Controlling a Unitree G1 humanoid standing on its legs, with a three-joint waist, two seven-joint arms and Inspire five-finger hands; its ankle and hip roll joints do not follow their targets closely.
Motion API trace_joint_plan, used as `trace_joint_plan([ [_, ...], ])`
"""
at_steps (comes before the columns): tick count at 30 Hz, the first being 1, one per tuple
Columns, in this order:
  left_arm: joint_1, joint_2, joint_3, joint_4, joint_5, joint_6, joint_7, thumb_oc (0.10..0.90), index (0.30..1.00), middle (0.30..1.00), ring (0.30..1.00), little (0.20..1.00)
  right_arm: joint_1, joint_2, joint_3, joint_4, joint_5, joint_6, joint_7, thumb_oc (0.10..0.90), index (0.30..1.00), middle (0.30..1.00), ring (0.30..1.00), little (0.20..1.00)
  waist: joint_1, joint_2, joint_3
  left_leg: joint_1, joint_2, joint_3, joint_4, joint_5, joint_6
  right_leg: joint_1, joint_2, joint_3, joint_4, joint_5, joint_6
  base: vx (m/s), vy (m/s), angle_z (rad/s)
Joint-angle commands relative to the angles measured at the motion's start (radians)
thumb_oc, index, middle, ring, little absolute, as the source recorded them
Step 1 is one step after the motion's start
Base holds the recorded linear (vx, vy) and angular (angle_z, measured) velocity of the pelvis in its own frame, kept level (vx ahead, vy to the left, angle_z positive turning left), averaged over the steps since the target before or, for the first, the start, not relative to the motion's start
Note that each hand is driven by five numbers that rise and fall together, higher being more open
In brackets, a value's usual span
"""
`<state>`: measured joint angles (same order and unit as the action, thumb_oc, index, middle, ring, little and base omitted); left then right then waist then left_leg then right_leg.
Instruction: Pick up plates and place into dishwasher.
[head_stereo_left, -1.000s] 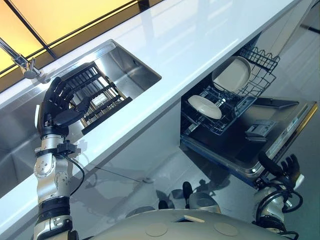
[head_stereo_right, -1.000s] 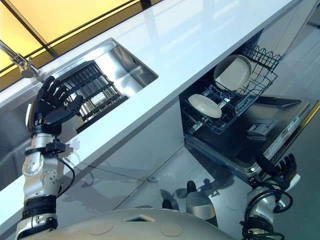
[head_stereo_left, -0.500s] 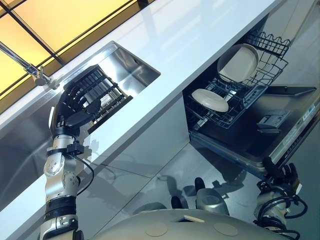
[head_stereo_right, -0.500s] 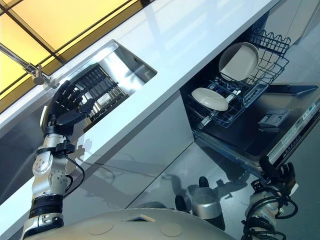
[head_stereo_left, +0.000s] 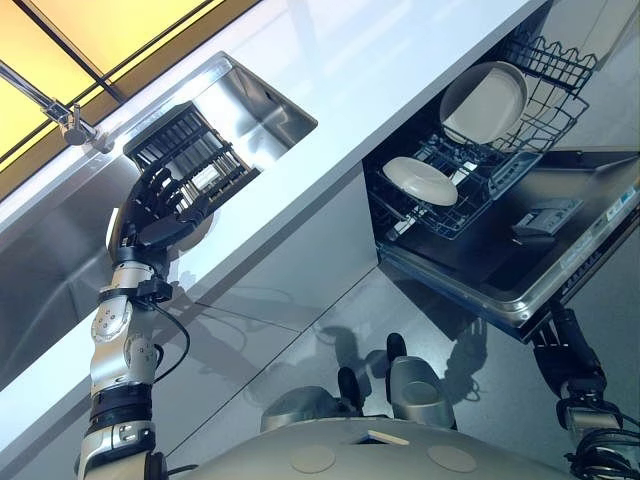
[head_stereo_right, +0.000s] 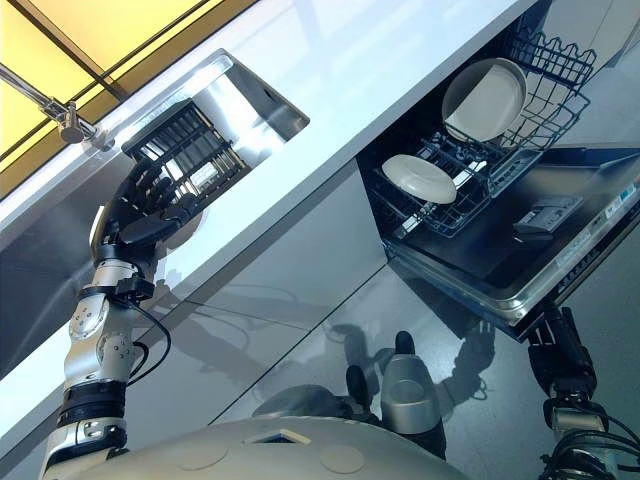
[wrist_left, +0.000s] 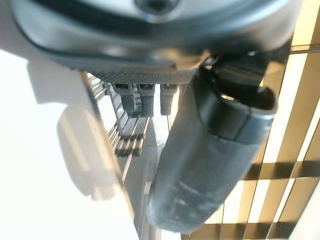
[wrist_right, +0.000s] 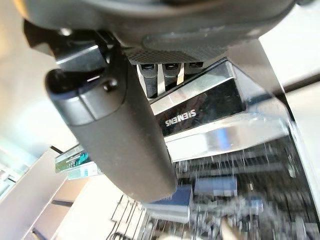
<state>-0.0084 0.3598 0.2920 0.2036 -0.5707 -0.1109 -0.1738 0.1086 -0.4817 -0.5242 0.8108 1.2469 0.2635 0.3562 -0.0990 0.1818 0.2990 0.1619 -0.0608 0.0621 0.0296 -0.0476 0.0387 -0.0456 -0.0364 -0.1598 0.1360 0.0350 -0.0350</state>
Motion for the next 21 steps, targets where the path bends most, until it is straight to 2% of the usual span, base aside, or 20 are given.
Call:
trace_joint_plan([
  [1, -0.071, 0.141, -0.086, -0.109, -0.087, -0.086, 0.042, 0.8, 0.9, 0.9, 0.9, 0.9, -0.536, 0.073, 0.316, -0.393, 0.257, 0.179, 0.124, 0.8, 0.9, 0.9, 0.9, 0.9, 0.114, -0.019, -0.093, -0.09, -0.064, -0.073, 0.118, -0.013, 0.003, 0.053, -0.022, 0.043, -0.031, -0.044, 0.037, 0.0, -0.02, -0.36],
  [2, -0.088, 0.158, -0.108, -0.095, -0.102, -0.087, 0.063, 0.8, 0.9, 0.9, 0.9, 0.9, -0.613, 0.088, 0.41, -0.528, 0.264, 0.202, 0.11, 0.8, 0.9, 0.9, 0.9, 0.9, 0.123, -0.03, -0.093, -0.087, -0.065, -0.076, 0.122, -0.019, 0.001, 0.061, -0.023, 0.037, -0.034, -0.047, 0.037, -0.02, -0.027, -0.54],
  [3, -0.104, 0.173, -0.124, -0.063, -0.108, -0.099, 0.075, 0.8, 0.9, 0.9, 0.9, 0.9, -0.691, 0.1, 0.537, -0.746, 0.272, 0.192, 0.097, 0.8, 0.9, 0.9, 0.9, 0.9, 0.131, -0.051, -0.093, -0.092, -0.07, -0.072, 0.137, -0.02, -0.003, 0.065, -0.028, 0.031, -0.041, -0.041, 0.037, 0.03, -0.03, -0.7],
  [4, -0.112, 0.185, -0.13, -0.035, -0.119, -0.11, 0.068, 0.8, 0.9, 0.9, 0.9, 0.9, -0.736, 0.112, 0.624, -0.898, 0.246, 0.144, 0.16, 0.8, 0.9, 0.9, 0.9, 0.9, 0.136, -0.068, -0.093, -0.096, -0.071, -0.067, 0.151, -0.027, -0.011, 0.073, -0.033, 0.027, -0.041, -0.042, 0.039, 0.03, -0.032, -0.68],
  [5, -0.125, 0.181, -0.136, 0.003, -0.106, -0.131, 0.047, 0.8, 0.9, 0.9, 0.9, 0.9, -0.767, 0.133, 0.699, -1.012, 0.173, 0.082, 0.283, 0.8, 0.9, 0.9, 0.9, 0.9, 0.141, -0.086, -0.096, -0.099, -0.072, -0.071, 0.16, -0.036, -0.02, 0.08, -0.036, 0.026, -0.036, -0.054, 0.043, -0.01, -0.012, -0.59],
  [6, -0.156, 0.168, -0.181, 0.073, -0.087, -0.199, 0.029, 0.8, 0.9, 0.9, 0.9, 0.9, -0.852, 0.132, 0.836, -1.191, 0.055, -0.089, 0.267, 0.8, 0.9, 0.9, 0.9, 0.9, 0.153, -0.107, -0.098, -0.107, -0.075, -0.09, 0.17, -0.043, -0.026, 0.088, -0.037, 0.03, -0.028, -0.067, 0.044, -0.03, 0.002, -0.4],
  [8, -0.18, 0.135, -0.212, 0.1, -0.073, -0.241, 0.005, 0.8, 0.9, 0.9, 0.9, 0.9, -0.941, 0.133, 0.92, -1.304, -0.041, -0.288, 0.202, 0.8, 0.9, 0.9, 0.9, 0.9, 0.178, -0.136, -0.097, -0.105, -0.081, -0.114, 0.178, -0.067, -0.023, 0.112, -0.034, 0.024, -0.035, -0.087, 0.039, -0.08, 0.009, -0.22],
  [9, -0.172, 0.124, -0.213, 0.069, -0.058, -0.235, 0.001, 0.8, 0.9, 0.9, 0.9, 0.9, -0.986, 0.115, 0.896, -1.31, -0.061, -0.385, 0.107, 0.8, 0.9, 0.9, 0.9, 0.9, 0.195, -0.152, -0.101, -0.101, -0.091, -0.135, 0.172, -0.07, -0.016, 0.125, -0.028, 0.014, -0.045, -0.087, 0.038, -0.12, 0.018, -0.21],
  [10, -0.165, 0.122, -0.204, 0.05, -0.059, -0.226, -0.001, 0.8, 0.9, 0.9, 0.9, 0.9, -1.004, 0.113, 0.862, -1.293, -0.06, -0.42, 0.036, 0.8, 0.9, 0.9, 0.9, 0.9, 0.204, -0.163, -0.101, -0.103, -0.099, -0.146, 0.167, -0.061, -0.013, 0.126, -0.026, 0.009, -0.055, -0.077, 0.038, -0.09, 0.022, -0.21],
  [12, -0.163, 0.119, -0.183, 0.01, -0.045, -0.192, 0.01, 0.8, 0.9, 0.9, 0.9, 0.9, -0.976, 0.146, 0.763, -1.241, -0.124, -0.42, -0.179, 0.8, 0.9, 0.9, 0.9, 0.9, 0.219, -0.178, -0.098, -0.1, -0.109, -0.164, 0.167, -0.066, -0.005, 0.134, -0.016, 0.004, -0.069, -0.071, 0.038, -0.06, 0.005, 0.19],
  [14, -0.144, 0.106, -0.123, -0.029, -0.042, -0.149, 0.006, 0.8, 0.9, 0.9, 0.9, 0.9, -0.824, 0.207, 0.56, -1.115, -0.192, -0.295, -0.27, 0.8, 0.9, 0.9, 0.9, 0.9, 0.219, -0.182, -0.098, -0.094, -0.112, -0.163, 0.168, -0.077, 0.008, 0.136, -0.005, 0.011, -0.077, -0.067, 0.043, -0.04, 0.002, 1.53],
  [15, -0.118, 0.09, -0.07, -0.051, -0.034, -0.136, -0.005, 0.8, 0.9, 0.9, 0.9, 0.9, -0.694, 0.245, 0.419, -1.004, -0.262, -0.213, -0.263, 0.8, 0.9, 0.9, 0.9, 0.9, 0.21, -0.181, -0.101, -0.089, -0.11, -0.153, 0.161, -0.08, 0.017, 0.132, 0.001, 0.019, -0.086, -0.062, 0.047, -0.05, 0.026, 2.07],
  [16, -0.092, 0.076, -0.035, -0.068, -0.028, -0.131, -0.012, 0.8, 0.9, 0.9, 0.9, 0.9, -0.607, 0.266, 0.314, -0.891, -0.304, -0.158, -0.246, 0.8, 0.9, 0.9, 0.9, 0.9, 0.204, -0.181, -0.109, -0.087, -0.106, -0.139, 0.151, -0.08, 0.023, 0.129, 0.005, 0.023, -0.099, -0.053, 0.052, -0.05, 0.038, 1.5],
  [17, -0.061, 0.05, -0.001, -0.085, -0.012, -0.132, -0.023, 0.8, 0.9, 0.9, 0.9, 0.9, -0.493, 0.303, 0.2, -0.644, -0.433, -0.202, -0.077, 0.8, 0.9, 0.9, 0.9, 0.9, 0.196, -0.179, -0.121, -0.081, -0.098, -0.127, 0.135, -0.078, 0.029, 0.126, 0.009, 0.024, -0.108, -0.045, 0.059, -0.07, 0.034, 0.79],
  [18, -0.033, 0.019, 0.028, -0.112, 0.019, -0.129, -0.018, 0.8, 0.9, 0.9, 0.9, 0.9, -0.383, 0.312, 0.132, -0.388, -0.54, -0.291, -0.003, 0.8, 0.9, 0.9, 0.9, 0.9, 0.184, -0.182, -0.136, -0.077, -0.088, -0.108, 0.114, -0.07, 0.034, 0.116, 0.012, 0.028, -0.115, -0.034, 0.064, -0.11, 0.037, 0.22],
  [19, -0.003, 0.007, 0.029, -0.126, 0.032, -0.15, 0.009, 0.8, 0.9, 0.9, 0.9, 0.9, -0.257, 0.277, 0.129, -0.143, -0.721, -0.359, -0.058, 0.8, 0.9, 0.9, 0.9, 0.9, 0.166, -0.183, -0.149, -0.065, -0.075, -0.086, 0.091, -0.07, 0.032, 0.111, 0.021, 0.036, -0.123, -0.029, 0.072, -0.11, 0.029, 0.06],
  [20, 0.0, 0.011, 0.033, -0.126, 0.034, -0.154, 0.019, 0.8, 0.9, 0.9, 0.9, 0.9, -0.201, 0.244, 0.16, -0.048, -0.793, -0.426, -0.066, 0.8, 0.9, 0.9, 0.9, 0.9, 0.158, -0.183, -0.15, -0.059, -0.071, -0.078, 0.083, -0.074, 0.031, 0.112, 0.026, 0.041, -0.126, -0.031, 0.073, -0.1, 0.026, 0.27],
  [21, 0.002, 0.012, 0.036, -0.126, 0.036, -0.157, 0.028, 0.8, 0.9, 0.9, 0.9, 0.9, -0.182, 0.238, 0.168, -0.022, -0.883, -0.401, -0.13, 0.8, 0.9, 0.9, 0.9, 0.9, 0.151, -0.185, -0.156, -0.063, -0.07, -0.071, 0.075, -0.07, 0.03, 0.105, 0.027, 0.045, -0.129, -0.028, 0.074, -0.12, 0.007, 0.39],
])
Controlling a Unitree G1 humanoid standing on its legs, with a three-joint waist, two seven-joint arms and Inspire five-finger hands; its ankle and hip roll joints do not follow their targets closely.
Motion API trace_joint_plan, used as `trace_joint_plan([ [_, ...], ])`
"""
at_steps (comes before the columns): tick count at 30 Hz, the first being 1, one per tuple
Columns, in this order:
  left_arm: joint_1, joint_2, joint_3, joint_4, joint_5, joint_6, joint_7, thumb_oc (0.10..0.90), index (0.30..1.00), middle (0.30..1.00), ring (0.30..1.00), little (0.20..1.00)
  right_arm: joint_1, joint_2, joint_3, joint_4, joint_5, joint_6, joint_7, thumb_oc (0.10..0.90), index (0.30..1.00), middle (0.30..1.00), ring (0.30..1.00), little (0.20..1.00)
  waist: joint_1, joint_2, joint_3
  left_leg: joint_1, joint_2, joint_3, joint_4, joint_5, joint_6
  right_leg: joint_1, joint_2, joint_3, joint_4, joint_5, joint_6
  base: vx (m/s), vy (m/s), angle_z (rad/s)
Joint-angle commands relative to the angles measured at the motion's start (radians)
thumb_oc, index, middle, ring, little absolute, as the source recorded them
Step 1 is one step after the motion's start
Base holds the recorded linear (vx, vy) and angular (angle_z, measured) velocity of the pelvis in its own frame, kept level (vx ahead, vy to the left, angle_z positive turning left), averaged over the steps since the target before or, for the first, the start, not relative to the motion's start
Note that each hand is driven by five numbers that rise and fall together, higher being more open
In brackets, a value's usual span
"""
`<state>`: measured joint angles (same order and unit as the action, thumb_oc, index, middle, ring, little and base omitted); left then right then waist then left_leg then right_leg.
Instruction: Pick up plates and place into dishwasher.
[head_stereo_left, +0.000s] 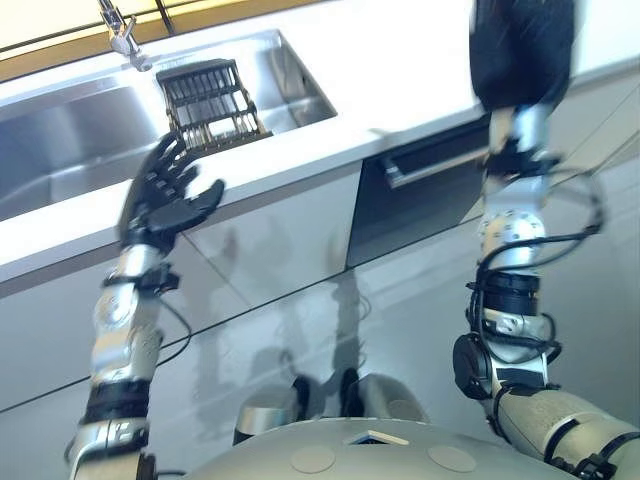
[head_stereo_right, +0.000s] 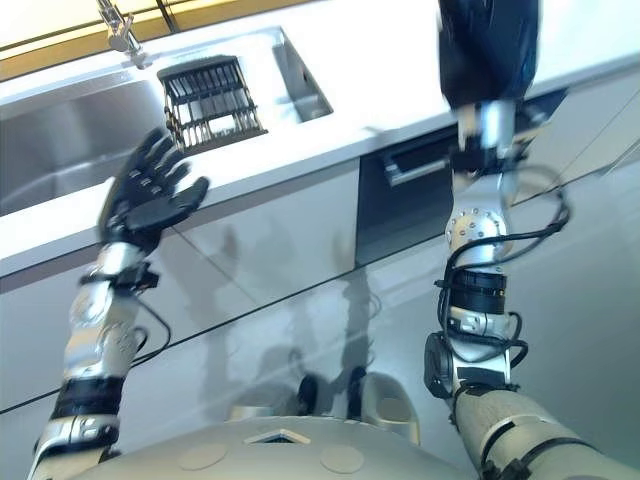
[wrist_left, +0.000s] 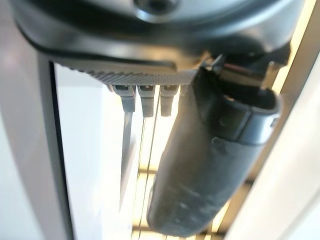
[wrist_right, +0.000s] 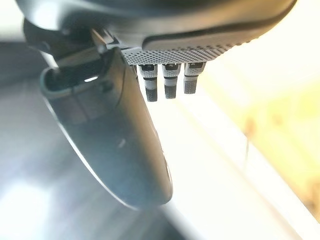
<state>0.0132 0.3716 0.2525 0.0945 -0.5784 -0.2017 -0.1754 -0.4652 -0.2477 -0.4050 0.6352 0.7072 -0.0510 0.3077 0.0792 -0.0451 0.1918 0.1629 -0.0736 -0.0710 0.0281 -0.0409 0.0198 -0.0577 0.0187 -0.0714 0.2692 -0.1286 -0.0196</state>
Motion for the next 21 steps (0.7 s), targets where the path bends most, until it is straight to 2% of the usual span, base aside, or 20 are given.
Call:
trace_joint_plan([
  [1, -0.021, 0.029, 0.085, -0.002, 0.018, -0.078, 0.037, 0.8, 0.9, 0.9, 0.9, 0.9, 0.491, -0.082, 0.126, 0.367, -0.403, -0.191, -0.055, 0.8, 0.9, 0.9, 0.9, 0.9, -0.043, 0.041, -0.049, -0.058, -0.051, 0.075, 0.053, -0.068, 0.045, 0.115, -0.02, -0.035, -0.275, 0.141, 0.064, -0.13, 0.007, 0.42],
  [2, -0.027, 0.034, 0.095, 0.005, 0.02, -0.079, 0.036, 0.8, 0.9, 0.9, 0.9, 0.9, 0.531, -0.097, 0.16, 0.44, -0.512, -0.201, -0.065, 0.8, 0.9, 0.9, 0.9, 0.9, -0.051, 0.042, -0.05, -0.051, -0.047, 0.076, 0.04, -0.072, 0.045, 0.118, -0.015, -0.031, -0.281, 0.136, 0.066, -0.14, 0.005, 0.21],
  [3, -0.037, 0.031, 0.108, 0.021, 0.027, -0.085, 0.027, 0.8, 0.9, 0.9, 0.9, 0.9, 0.569, -0.097, 0.204, 0.507, -0.534, -0.209, -0.079, 0.8, 0.9, 0.9, 0.9, 0.9, -0.059, 0.041, -0.049, -0.05, -0.046, 0.081, 0.031, -0.068, 0.044, 0.119, -0.011, -0.027, -0.287, 0.136, 0.067, -0.11, 0.01, 0.0],
  [5, -0.056, 0.011, 0.123, 0.047, 0.046, -0.104, 0.013, 0.8, 0.9, 0.9, 0.9, 0.9, 0.591, -0.074, 0.244, 0.601, -0.68, -0.189, -0.074, 0.8, 0.9, 0.9, 0.9, 0.9, -0.07, 0.037, -0.044, -0.047, -0.048, 0.088, 0.024, -0.068, 0.048, 0.12, -0.006, -0.021, -0.296, 0.136, 0.066, -0.13, 0.01, -0.46],
  [7, -0.071, 0.0, 0.126, 0.049, 0.058, -0.101, 0.009, 0.8, 0.9, 0.9, 0.9, 0.9, 0.589, -0.057, 0.265, 0.641, -0.691, -0.165, -0.131, 0.8, 0.9, 0.9, 0.9, 0.9, -0.07, 0.033, -0.042, -0.058, -0.052, 0.093, 0.027, -0.061, 0.048, 0.11, -0.009, -0.017, -0.292, 0.139, 0.065, -0.14, 0.011, -0.76],
  [8, -0.083, -0.02, 0.122, 0.03, 0.085, -0.088, 0.025, 0.8, 0.9, 0.9, 0.9, 0.9, 0.587, -0.052, 0.281, 0.646, -0.691, -0.119, -0.164, 0.8, 0.9, 0.9, 0.9, 0.9, -0.072, 0.035, -0.04, -0.061, -0.052, 0.093, 0.03, -0.062, 0.051, 0.106, -0.009, -0.016, -0.289, 0.139, 0.065, -0.14, 0.02, -0.81],
  [9, -0.094, -0.029, 0.121, 0.021, 0.097, -0.076, 0.035, 0.8, 0.9, 0.9, 0.9, 0.9, 0.588, -0.052, 0.261, 0.673, -0.696, -0.111, -0.16, 0.8, 0.9, 0.9, 0.9, 0.9, -0.074, 0.038, -0.04, -0.064, -0.052, 0.094, 0.029, -0.06, 0.053, 0.106, -0.01, -0.021, -0.289, 0.138, 0.064, -0.1, 0.048, -0.89],
  [11, -0.117, -0.05, 0.125, 0.018, 0.12, -0.056, 0.055, 0.8, 0.9, 0.9, 0.9, 0.9, 0.577, -0.062, 0.232, 0.724, -0.679, -0.106, -0.188, 0.8, 0.9, 0.9, 0.9, 0.9, -0.078, 0.045, -0.044, -0.063, -0.055, 0.098, 0.026, -0.063, 0.057, 0.108, -0.01, -0.018, -0.293, 0.137, 0.064, -0.1, 0.059, -0.39],
  [13, -0.119, -0.053, 0.13, 0.02, 0.113, -0.039, 0.063, 0.8, 0.9, 0.9, 0.9, 0.9, 0.571, -0.064, 0.226, 0.718, -0.721, -0.107, -0.18, 0.8, 0.9, 0.9, 0.9, 0.9, -0.081, 0.05, -0.048, -0.061, -0.055, 0.103, 0.024, -0.065, 0.06, 0.106, -0.013, -0.016, -0.295, 0.14, 0.066, -0.08, 0.059, 0.07],
  [21, -0.128, -0.058, 0.113, 0.092, 0.107, -0.056, 0.102, 0.8, 0.9, 0.9, 0.9, 0.9, 0.528, -0.05, 0.332, 0.672, -0.846, -0.144, -0.135, 0.8, 0.9, 0.9, 0.9, 0.9, -0.082, 0.055, -0.077, -0.047, -0.057, 0.125, 0.012, -0.075, 0.062, 0.117, -0.021, -0.019, -0.311, 0.135, 0.074, -0.05, 0.049, 0.0],
])
